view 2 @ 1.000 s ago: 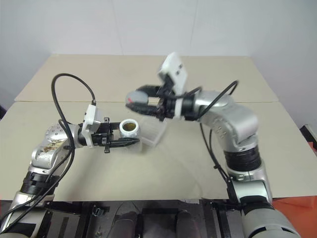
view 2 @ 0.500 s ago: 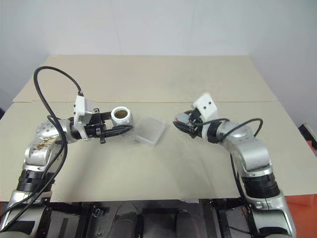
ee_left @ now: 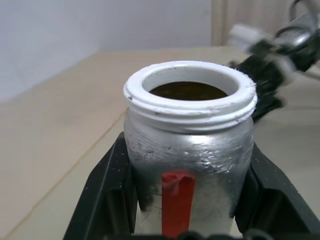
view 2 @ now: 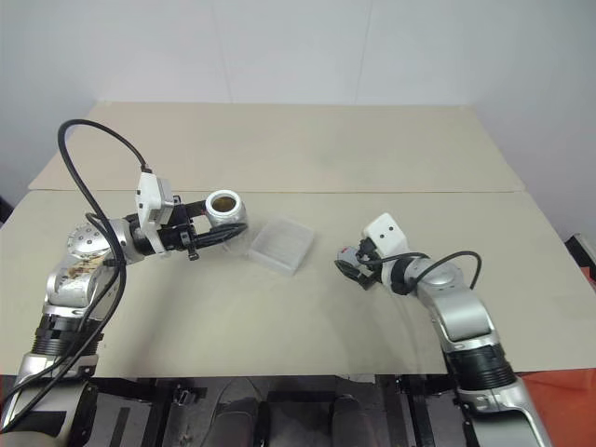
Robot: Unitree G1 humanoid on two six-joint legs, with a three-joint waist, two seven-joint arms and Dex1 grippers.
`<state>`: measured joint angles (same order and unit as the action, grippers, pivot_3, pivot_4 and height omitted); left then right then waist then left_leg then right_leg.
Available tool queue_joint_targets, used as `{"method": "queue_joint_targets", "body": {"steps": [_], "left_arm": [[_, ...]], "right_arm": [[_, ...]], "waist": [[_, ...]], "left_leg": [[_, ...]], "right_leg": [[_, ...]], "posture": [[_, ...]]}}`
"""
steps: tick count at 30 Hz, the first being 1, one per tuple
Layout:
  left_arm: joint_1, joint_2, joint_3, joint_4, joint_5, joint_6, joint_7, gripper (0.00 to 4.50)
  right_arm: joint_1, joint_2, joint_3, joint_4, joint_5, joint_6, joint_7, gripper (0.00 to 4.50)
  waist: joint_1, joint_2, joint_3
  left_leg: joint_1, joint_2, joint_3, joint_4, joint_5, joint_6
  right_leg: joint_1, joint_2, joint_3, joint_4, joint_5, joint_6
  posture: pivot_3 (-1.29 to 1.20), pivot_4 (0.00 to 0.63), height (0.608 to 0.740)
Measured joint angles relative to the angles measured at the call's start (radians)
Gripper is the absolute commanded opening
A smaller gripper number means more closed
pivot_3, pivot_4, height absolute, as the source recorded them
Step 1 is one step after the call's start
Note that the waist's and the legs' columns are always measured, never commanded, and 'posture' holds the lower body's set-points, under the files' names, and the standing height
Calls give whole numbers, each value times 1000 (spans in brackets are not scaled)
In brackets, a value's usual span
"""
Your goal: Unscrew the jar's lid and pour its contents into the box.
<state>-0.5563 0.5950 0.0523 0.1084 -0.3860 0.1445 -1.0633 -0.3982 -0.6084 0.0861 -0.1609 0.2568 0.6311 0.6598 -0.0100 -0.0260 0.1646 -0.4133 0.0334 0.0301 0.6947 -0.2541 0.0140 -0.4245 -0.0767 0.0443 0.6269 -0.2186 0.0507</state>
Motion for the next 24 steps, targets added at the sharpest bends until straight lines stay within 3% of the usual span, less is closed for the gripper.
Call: {"method": "queue_joint_targets", "body": {"steps": [4, 7, 10, 16, 20, 24], "left_arm": [[-75, 0, 3, 102, 125, -115, 116, 2029], [-169, -15, -24, 223, 298, -296, 284, 2029], [-279, 5, -136, 383, 591, -590, 517, 2029], [-472, 39, -377, 534, 1095, -931, 953, 2029], [-548, 80, -575, 539, 1429, -987, 1186, 2029], [-552, 81, -715, 547, 1634, -935, 1296, 2029]], "right_arm": [[27, -109, -77, -123, 110, 56, 125, 4459], [26, -156, -129, -185, 191, 96, 188, 4459], [17, -186, -141, -200, 233, 102, 228, 4459], [-42, -190, -145, -199, 282, 145, 232, 4459], [-67, -190, -145, -201, 309, 166, 221, 4459], [-69, -185, -145, -204, 317, 181, 195, 4459]], "waist": [[5, 0, 0], [10, 0, 0], [17, -1, 0], [23, -1, 0], [22, -1, 0], [20, -1, 0]], "left_leg": [[0, 0, 0, 0, 0, 0], [1, 0, 0, 0, 0, 0], [1, -1, 0, 0, 0, 0], [-1, -1, 1, 0, 0, 0], [-1, -1, 1, 0, 0, 0], [-1, -1, 2, 0, 0, 0]], "right_leg": [[1, 0, 0, -1, 0, 0], [2, 0, 0, -1, 0, 0], [2, 0, 0, -2, 1, 1], [1, -1, 0, -2, 1, 1], [1, 0, 0, -1, 1, 1], [0, 0, 0, 0, 1, 1]], "posture": [[0, 150, 740], [0, 150, 740], [0, 150, 740], [0, 150, 740], [0, 150, 740], [0, 150, 740]]}}
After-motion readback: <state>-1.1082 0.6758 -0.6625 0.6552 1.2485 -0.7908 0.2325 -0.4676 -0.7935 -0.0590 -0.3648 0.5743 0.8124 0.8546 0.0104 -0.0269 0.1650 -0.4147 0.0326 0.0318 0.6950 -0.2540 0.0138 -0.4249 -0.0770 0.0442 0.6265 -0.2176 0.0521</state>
